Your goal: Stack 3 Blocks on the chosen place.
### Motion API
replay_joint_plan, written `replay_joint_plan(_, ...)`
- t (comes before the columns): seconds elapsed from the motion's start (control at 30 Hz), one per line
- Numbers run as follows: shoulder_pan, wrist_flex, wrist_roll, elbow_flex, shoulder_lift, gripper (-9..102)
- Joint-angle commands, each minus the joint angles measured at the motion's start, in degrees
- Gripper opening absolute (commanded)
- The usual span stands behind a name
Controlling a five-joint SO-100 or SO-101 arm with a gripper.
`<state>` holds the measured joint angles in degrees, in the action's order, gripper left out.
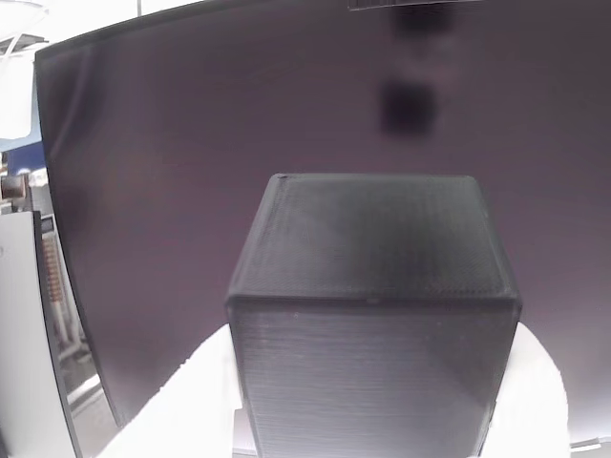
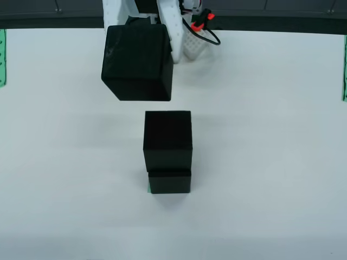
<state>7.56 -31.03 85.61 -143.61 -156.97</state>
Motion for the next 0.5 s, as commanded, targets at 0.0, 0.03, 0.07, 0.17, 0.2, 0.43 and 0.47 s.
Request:
replay_joint_plan(0.0, -0.35, 6.42, 0.97, -2.11, 1.67, 18)
replay_joint_plan(0.03, -0.35, 8.53, 1.05, -3.16, 2.55, 18)
replay_joint_plan(0.07, -0.44, 10.37, 1.23, -4.13, 3.60, 18)
replay_joint_plan(0.17, -0.97, 12.48, 1.32, -5.71, 5.54, 18)
replay_joint_plan(0.2, -1.14, 12.92, 1.32, -6.06, 5.98, 18)
replay_joint_plan(0.43, -3.25, 18.54, 2.11, -10.63, 4.39, 18)
replay_joint_plan(0.47, -3.60, 19.60, 2.11, -11.34, 3.78, 18)
